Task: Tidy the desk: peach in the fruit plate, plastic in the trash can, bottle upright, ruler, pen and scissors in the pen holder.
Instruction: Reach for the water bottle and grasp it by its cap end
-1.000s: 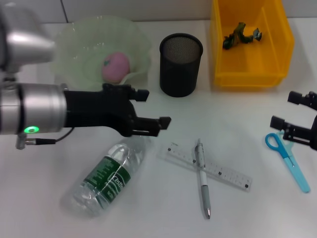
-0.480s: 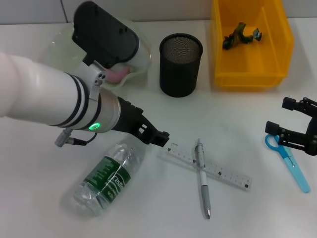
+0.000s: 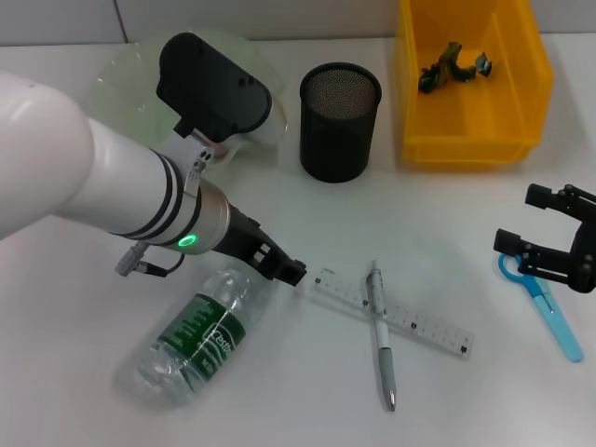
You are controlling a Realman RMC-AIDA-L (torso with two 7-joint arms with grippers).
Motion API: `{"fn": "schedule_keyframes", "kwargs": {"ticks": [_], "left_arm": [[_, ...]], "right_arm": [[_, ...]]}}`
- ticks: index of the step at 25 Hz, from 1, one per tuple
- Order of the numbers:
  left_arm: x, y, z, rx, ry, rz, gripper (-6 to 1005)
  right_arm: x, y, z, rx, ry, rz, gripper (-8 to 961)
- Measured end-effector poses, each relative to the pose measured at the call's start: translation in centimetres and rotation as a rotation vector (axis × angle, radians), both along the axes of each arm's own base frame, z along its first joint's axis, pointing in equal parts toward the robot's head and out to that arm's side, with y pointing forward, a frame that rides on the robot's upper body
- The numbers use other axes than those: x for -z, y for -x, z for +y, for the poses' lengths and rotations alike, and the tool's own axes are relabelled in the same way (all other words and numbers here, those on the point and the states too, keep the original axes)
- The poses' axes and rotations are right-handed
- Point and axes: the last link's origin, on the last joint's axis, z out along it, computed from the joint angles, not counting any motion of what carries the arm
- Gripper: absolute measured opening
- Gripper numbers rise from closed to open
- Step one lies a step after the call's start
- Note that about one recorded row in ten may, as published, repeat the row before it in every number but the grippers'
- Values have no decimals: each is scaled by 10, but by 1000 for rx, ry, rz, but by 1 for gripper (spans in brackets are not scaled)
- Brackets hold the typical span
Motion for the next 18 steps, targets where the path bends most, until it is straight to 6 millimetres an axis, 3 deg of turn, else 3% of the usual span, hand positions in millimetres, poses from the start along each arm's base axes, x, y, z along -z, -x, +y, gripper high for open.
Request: {"fn": "schedule_keyframes", "kwargs": {"ticks": [11,18], "left_arm": [[7,3,2,10,25,24,841],[6,0,2,32,44,21,699]], "right_arm": [[4,0,2,9,13,7,838],[4,0,2,11,14,8,835]]}}
